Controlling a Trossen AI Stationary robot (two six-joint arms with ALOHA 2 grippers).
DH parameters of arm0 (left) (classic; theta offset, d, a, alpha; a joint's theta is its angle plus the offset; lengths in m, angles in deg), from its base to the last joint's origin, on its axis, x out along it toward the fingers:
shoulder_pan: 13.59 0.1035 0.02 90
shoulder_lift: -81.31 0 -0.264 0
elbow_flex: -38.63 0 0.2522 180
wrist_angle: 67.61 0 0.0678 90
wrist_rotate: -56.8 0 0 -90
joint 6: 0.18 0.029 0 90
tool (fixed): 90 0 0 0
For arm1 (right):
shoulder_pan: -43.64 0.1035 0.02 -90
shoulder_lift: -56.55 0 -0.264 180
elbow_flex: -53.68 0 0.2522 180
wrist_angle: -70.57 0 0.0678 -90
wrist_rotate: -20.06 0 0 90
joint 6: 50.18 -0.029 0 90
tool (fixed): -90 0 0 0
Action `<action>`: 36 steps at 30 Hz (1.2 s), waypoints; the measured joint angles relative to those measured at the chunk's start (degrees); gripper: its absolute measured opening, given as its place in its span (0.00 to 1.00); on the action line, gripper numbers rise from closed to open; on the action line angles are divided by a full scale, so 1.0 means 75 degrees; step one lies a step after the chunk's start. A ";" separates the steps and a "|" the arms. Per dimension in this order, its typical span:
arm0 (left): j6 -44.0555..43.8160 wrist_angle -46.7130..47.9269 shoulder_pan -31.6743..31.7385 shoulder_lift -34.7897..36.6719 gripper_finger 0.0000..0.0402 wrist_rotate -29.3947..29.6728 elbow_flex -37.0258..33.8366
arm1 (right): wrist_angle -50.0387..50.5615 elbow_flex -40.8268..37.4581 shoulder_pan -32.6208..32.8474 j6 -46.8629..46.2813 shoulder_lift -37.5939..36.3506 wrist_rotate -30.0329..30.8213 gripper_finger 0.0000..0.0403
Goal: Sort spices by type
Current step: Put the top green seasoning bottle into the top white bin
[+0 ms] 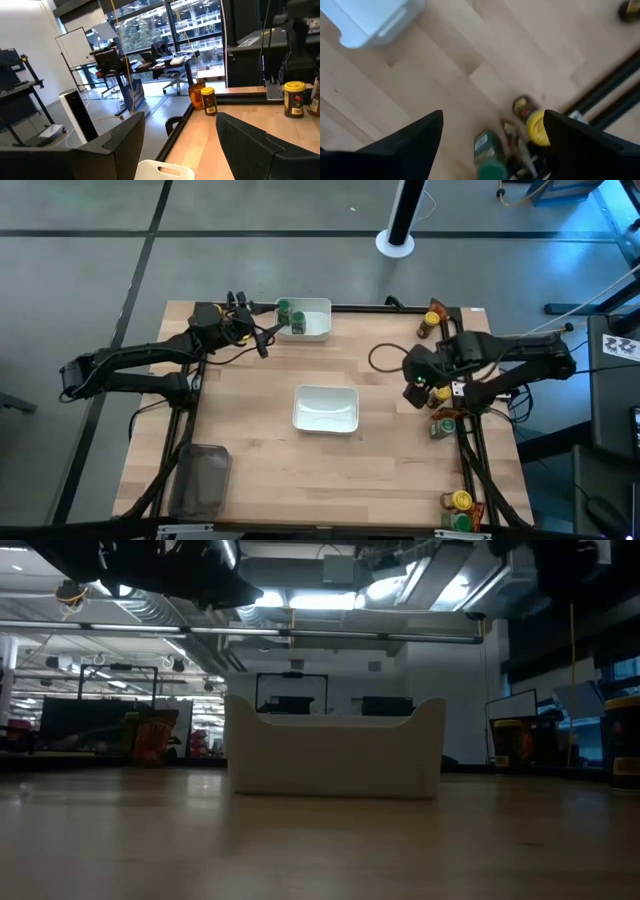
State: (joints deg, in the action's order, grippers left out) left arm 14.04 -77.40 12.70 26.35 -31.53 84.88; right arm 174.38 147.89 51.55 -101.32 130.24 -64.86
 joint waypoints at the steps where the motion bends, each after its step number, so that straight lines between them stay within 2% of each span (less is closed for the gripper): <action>1: -0.0085 0.0000 -0.0006 0.0000 0.59 -0.0003 0.0000 | -0.0009 -0.0119 0.0117 -0.0220 -0.0031 -0.0058 0.85; 11: -0.1178 -0.0151 -0.0046 0.0000 0.59 -0.0001 0.0000 | -0.0015 -0.1197 0.1576 -0.2810 -0.0068 -0.0972 0.85; 19: -0.1236 -0.0341 -0.0364 0.0000 0.59 0.0000 0.0000 | -0.0007 -0.1821 0.2766 -0.4795 -0.0074 -0.1379 0.85; 23: -0.1226 -0.0496 -0.0474 0.0000 0.59 0.0000 0.0000 | -0.0010 -0.2155 0.3181 -0.5638 -0.0389 -0.1687 0.85; 27: -0.1054 -0.0647 -0.0544 0.0009 0.59 -0.0001 0.0000 | -0.0117 -0.2540 0.3482 -0.6330 -0.0837 -0.1726 0.85; 30: -0.1002 -0.0676 -0.0571 0.0006 0.59 -0.0002 0.0000 | -0.0245 -0.2698 0.3721 -0.6676 -0.1099 -0.1332 0.85; 36: -0.1008 -0.0740 -0.0571 0.0006 0.59 0.0000 0.0000 | -0.0495 -0.2705 0.3803 -0.6942 -0.1043 -0.0889 0.85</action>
State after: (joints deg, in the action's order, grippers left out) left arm 6.48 -82.95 8.41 26.40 -31.53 84.88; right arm 170.67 127.61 80.08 -153.39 122.42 -71.52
